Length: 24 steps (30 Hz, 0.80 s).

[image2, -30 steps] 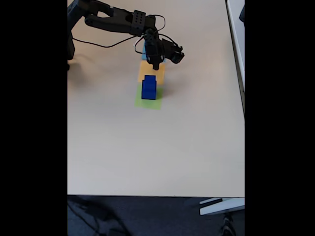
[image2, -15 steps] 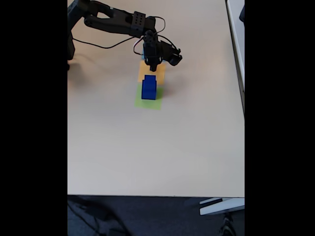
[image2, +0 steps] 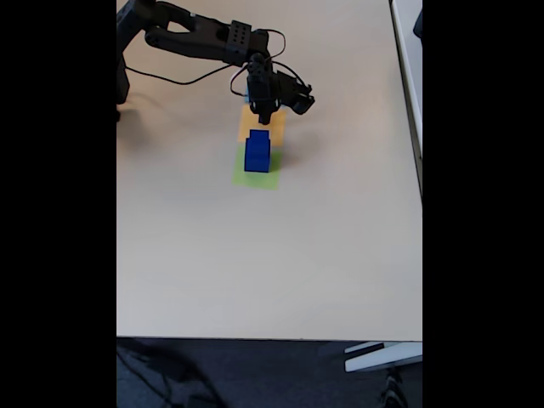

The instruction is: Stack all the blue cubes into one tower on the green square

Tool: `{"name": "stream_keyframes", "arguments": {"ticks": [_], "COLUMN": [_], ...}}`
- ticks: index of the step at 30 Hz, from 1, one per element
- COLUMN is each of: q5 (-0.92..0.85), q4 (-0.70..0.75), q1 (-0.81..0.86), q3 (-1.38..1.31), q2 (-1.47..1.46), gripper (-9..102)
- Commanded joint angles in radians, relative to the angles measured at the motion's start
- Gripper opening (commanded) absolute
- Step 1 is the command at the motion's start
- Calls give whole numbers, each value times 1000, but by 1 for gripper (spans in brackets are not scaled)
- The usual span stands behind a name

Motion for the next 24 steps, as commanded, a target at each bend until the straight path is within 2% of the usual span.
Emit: {"name": "stream_keyframes", "arguments": {"ticks": [1, 11, 24], "q5": [-5, 0, -15], "q4": [-5, -8, 25], "q1": [6, -3, -37], "q3": [-31, -44, -129], "q2": [37, 31, 58], "gripper": [7, 15, 18]}}
